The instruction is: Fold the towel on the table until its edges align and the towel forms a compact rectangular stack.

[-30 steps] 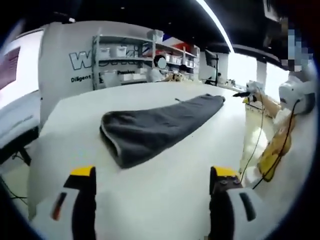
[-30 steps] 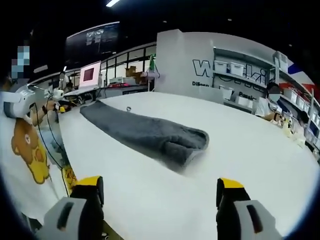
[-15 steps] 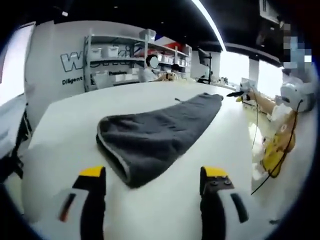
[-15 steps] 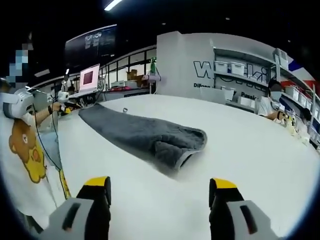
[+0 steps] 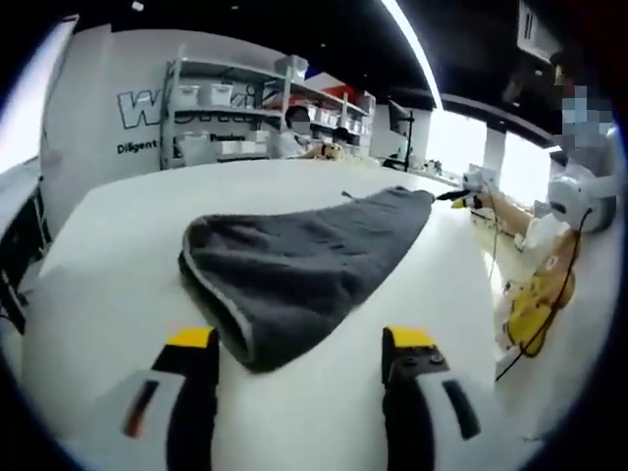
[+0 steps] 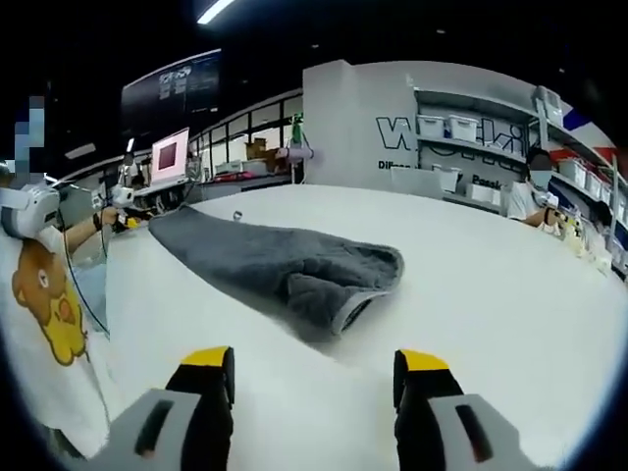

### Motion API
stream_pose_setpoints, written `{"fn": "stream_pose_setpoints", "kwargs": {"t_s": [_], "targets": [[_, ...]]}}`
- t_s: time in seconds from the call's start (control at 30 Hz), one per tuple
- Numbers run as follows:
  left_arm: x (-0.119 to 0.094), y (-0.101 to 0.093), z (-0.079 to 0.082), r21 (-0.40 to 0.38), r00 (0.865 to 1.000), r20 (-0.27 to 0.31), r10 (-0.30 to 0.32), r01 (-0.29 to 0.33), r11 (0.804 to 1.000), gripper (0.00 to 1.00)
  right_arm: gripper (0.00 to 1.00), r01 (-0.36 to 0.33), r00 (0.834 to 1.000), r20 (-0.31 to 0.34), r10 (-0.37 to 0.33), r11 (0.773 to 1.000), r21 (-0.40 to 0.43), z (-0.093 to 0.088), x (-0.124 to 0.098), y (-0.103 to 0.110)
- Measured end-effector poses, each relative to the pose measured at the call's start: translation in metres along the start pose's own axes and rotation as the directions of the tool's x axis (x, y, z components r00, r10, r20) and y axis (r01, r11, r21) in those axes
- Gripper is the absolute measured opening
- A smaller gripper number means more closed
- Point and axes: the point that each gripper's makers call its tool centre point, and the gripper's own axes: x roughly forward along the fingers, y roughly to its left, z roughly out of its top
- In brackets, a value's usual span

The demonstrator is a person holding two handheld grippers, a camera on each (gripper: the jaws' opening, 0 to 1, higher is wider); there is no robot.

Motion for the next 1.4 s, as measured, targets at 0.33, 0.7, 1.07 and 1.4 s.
{"fn": "stream_pose_setpoints", "kwargs": {"t_s": [0.33, 0.7, 1.07, 1.4], "targets": [[-0.001, 0.001, -0.002, -0.028, 1.0, 0.019, -0.018, 0.019, 0.999, 0.53, 0.36, -0.043, 0.998, 0.036, 0.044, 0.999, -0.012, 0.014, 0.027, 0.004], [-0.001, 0.007, 0.001, -0.028, 0.999, 0.047, -0.006, 0.007, 1.0, 0.32, 0.18, -0.048, 0.998, 0.031, 0.05, 0.997, -0.065, 0.019, 0.03, 0.004], [-0.003, 0.011, 0.003, 0.007, 0.998, 0.057, 0.032, -0.033, 0.999, 0.06, 0.07, -0.012, 1.0, 0.025, 0.014, 0.997, -0.081, 0.015, 0.025, -0.001], [-0.018, 0.027, 0.013, -0.019, 0.989, 0.085, 0.121, -0.12, 0.993, 0.04, 0.06, 0.079, 0.997, 0.037, -0.075, 0.989, -0.122, 0.03, 0.009, -0.021]]}}
